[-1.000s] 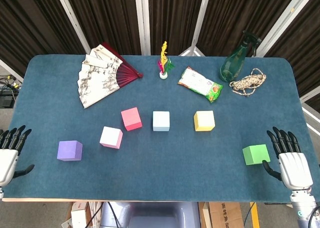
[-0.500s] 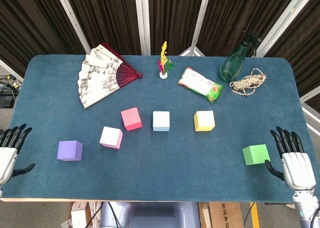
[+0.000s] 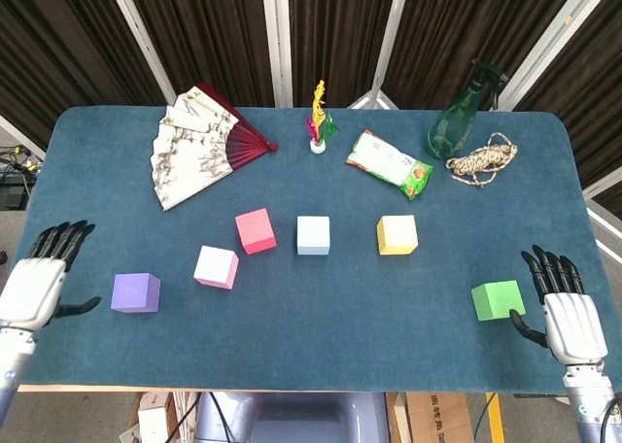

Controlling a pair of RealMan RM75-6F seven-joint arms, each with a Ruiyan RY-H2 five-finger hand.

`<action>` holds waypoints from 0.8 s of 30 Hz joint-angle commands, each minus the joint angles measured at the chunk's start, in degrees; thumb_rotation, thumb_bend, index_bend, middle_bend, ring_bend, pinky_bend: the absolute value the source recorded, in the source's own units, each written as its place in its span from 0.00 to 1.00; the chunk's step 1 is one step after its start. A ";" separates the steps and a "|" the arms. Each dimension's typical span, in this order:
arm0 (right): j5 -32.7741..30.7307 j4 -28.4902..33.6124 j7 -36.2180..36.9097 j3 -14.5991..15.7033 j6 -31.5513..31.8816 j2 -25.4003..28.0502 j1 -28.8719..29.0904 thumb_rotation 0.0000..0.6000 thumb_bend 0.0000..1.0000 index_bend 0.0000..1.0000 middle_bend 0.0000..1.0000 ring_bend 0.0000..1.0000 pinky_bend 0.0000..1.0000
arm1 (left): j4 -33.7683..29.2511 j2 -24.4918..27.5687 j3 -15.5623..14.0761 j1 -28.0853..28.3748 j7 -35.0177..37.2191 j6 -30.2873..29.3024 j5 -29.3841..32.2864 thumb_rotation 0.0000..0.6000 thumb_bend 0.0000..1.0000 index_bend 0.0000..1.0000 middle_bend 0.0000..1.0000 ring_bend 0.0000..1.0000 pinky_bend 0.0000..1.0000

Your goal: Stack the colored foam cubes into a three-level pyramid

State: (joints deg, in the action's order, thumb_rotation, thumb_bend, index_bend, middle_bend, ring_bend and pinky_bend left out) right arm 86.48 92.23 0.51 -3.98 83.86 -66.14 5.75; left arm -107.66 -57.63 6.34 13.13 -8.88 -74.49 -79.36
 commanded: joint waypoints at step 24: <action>-6.04 2.83 5.75 -0.71 -5.35 2.62 0.53 1.00 0.32 0.00 0.00 0.00 0.00 | -4.13 -16.33 14.05 31.42 -32.01 9.05 45.25 1.00 0.08 0.00 0.13 0.00 0.05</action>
State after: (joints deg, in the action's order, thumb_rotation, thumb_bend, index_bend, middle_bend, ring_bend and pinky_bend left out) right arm 80.51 95.00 6.17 -4.67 78.58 -63.56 6.28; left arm -113.29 -71.17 18.86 41.40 -38.57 -64.64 -37.92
